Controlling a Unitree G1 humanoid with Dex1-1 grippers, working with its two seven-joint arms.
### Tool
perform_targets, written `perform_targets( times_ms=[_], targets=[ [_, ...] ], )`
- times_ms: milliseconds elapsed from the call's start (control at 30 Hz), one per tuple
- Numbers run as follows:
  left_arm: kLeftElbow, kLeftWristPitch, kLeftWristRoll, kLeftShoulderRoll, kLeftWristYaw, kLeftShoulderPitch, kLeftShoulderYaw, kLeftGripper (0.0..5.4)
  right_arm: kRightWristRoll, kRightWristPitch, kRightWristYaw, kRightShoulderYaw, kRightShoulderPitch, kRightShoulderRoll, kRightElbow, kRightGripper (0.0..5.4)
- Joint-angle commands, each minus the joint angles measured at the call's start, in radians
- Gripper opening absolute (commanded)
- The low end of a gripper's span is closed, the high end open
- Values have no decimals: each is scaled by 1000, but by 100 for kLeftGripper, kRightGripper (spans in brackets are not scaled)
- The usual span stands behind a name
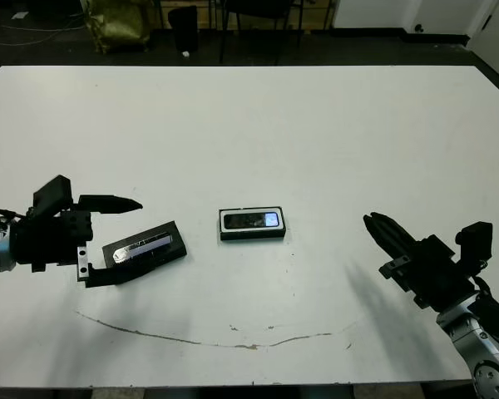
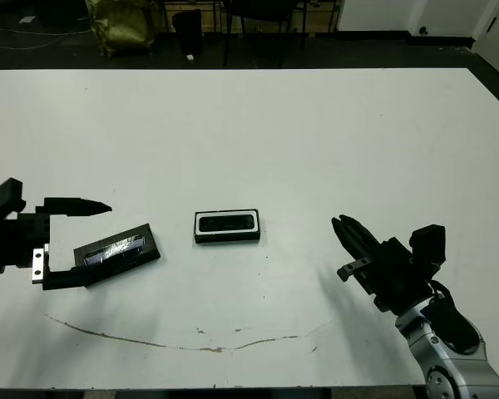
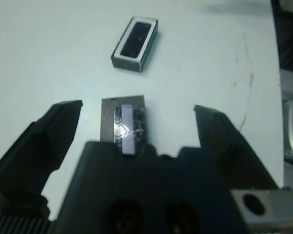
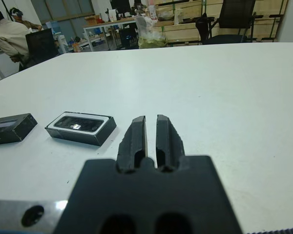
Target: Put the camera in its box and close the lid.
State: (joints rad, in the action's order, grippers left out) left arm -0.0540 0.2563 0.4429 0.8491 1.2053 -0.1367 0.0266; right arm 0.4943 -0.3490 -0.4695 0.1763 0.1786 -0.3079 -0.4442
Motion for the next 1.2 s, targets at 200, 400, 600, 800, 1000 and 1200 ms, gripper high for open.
perform_targets(
  times_ms=[200,400,600,800,1000,1200],
  targets=[
    [79,-1,-26,-12,33,-14,-22,537,-13,13,6,-15,20,-4,16,0],
    [124,-45,-60,-18,53,-31,-37,537,7,-26,22,-9,21,-13,-5,0],
    [181,-59,-89,-24,77,-55,-57,537,8,-16,10,-1,17,-18,13,0],
    [207,-96,-107,-38,102,-66,-69,537,8,-17,10,2,19,-20,10,0],
    [209,-109,-114,-37,116,-68,-80,537,3,-24,15,1,22,-23,2,0],
    [221,-126,-133,-38,112,-65,-91,537,-4,4,-1,2,24,-24,14,0]
  ],
)
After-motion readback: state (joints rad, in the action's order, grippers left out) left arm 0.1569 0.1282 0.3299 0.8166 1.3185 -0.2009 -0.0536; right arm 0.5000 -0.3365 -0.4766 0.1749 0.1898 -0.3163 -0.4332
